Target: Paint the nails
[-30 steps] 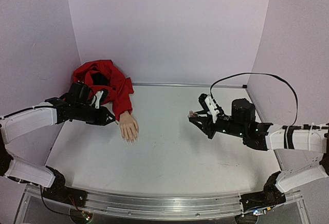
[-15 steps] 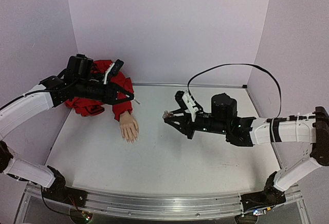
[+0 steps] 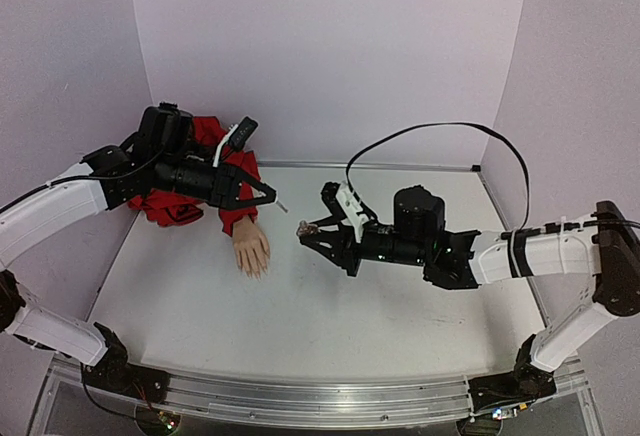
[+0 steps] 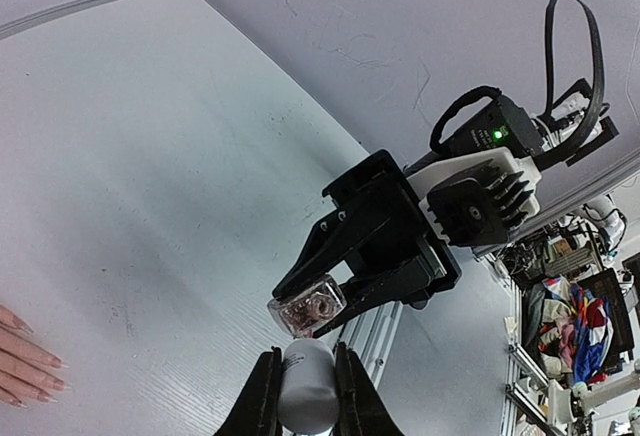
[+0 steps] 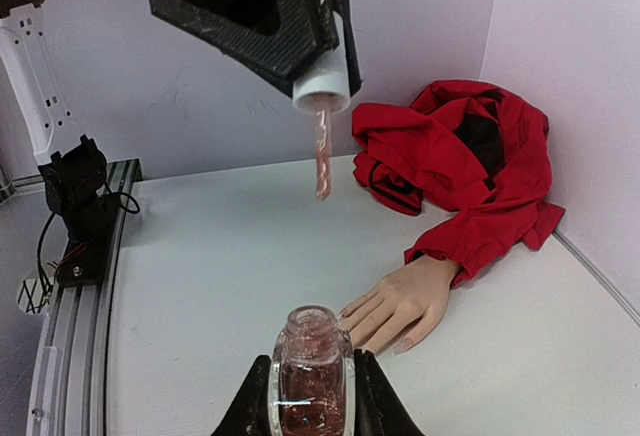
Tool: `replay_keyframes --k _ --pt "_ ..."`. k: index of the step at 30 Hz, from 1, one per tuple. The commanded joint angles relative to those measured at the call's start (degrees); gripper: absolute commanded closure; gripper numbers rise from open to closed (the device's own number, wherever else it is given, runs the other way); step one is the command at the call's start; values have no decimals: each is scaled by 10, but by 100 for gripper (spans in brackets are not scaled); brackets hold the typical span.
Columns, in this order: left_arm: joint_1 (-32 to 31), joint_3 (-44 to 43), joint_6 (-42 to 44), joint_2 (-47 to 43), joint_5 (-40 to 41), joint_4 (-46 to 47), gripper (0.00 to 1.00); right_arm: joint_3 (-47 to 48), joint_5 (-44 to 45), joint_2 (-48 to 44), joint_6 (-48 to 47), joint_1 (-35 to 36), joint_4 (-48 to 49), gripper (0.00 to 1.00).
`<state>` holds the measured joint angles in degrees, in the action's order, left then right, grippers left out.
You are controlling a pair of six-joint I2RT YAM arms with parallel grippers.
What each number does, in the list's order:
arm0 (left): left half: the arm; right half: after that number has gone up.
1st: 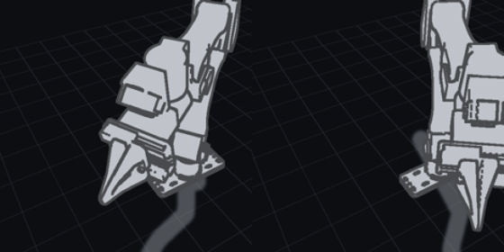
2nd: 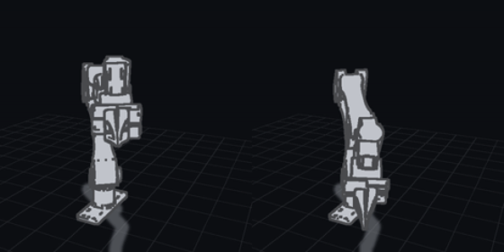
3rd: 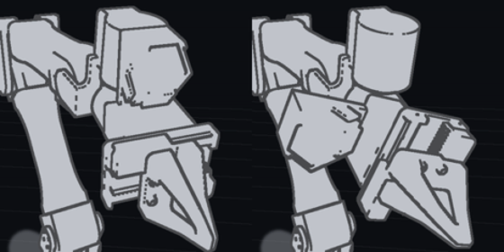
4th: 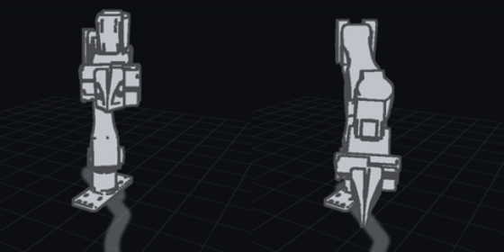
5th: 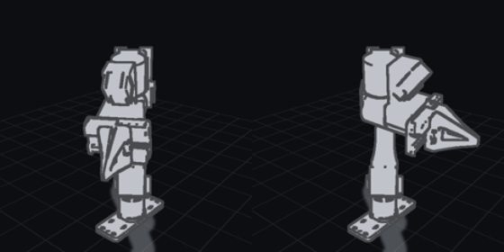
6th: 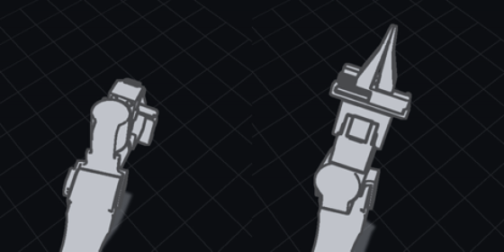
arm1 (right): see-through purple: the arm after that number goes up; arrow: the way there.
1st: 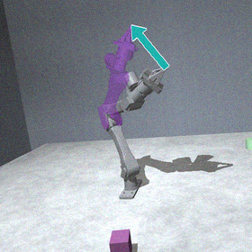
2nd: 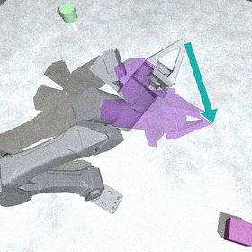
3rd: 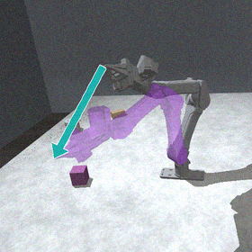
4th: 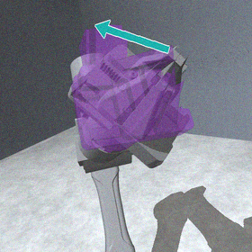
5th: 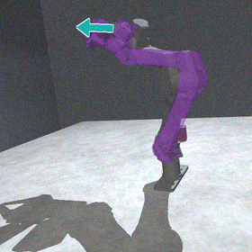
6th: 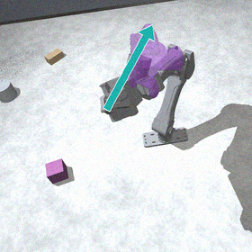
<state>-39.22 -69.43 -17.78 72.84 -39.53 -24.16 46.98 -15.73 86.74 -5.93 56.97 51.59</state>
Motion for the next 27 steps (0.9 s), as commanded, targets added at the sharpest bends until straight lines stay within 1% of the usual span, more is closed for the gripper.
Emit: replay_keyframes --k 1,11,27 --pt "-7 -25 -8 -3 -14 14 100 41 -10 9 3 4 53 100" --pt "-15 -27 -6 -1 -12 8 100 58 -16 32 1 4 64 100" --pt "-27 -34 7 12 22 -1 100 63 -22 38 -1 5 64 100"
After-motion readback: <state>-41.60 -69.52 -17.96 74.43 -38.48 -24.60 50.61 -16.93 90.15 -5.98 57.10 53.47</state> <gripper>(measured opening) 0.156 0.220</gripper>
